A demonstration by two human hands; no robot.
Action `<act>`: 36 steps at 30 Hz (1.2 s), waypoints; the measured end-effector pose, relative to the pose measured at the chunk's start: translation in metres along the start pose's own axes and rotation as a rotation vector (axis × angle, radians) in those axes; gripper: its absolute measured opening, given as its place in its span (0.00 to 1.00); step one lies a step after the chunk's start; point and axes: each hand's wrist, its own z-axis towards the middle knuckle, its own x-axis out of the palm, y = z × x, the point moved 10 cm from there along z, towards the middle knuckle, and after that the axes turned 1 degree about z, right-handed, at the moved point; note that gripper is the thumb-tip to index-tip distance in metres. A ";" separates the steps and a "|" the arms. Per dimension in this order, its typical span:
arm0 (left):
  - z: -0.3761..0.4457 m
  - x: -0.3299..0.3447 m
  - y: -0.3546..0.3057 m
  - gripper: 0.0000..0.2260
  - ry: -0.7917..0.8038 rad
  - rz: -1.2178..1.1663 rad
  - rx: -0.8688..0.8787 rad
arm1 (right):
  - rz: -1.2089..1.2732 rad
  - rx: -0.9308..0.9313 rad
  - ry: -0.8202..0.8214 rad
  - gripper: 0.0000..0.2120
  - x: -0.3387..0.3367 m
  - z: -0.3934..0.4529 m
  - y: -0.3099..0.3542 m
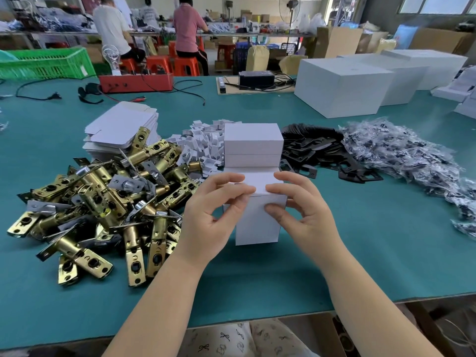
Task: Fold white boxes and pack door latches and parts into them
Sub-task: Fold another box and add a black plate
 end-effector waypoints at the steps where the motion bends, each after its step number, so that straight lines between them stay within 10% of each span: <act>1: 0.000 0.001 0.004 0.07 0.012 -0.010 -0.033 | -0.020 -0.009 0.000 0.14 -0.001 -0.001 0.000; 7: -0.005 0.015 0.026 0.17 0.109 -0.136 -0.247 | 0.045 0.130 0.061 0.30 0.005 -0.007 -0.018; 17: -0.014 -0.014 0.075 0.13 -0.413 -0.643 -0.695 | -0.102 0.098 0.078 0.43 0.012 -0.017 -0.018; 23: -0.012 -0.003 0.069 0.14 -0.392 -0.430 -0.688 | -0.073 0.184 -0.157 0.37 0.000 -0.001 -0.024; 36: -0.006 0.021 0.077 0.21 -0.112 0.073 -0.632 | -0.047 0.431 -0.129 0.26 -0.004 0.003 -0.077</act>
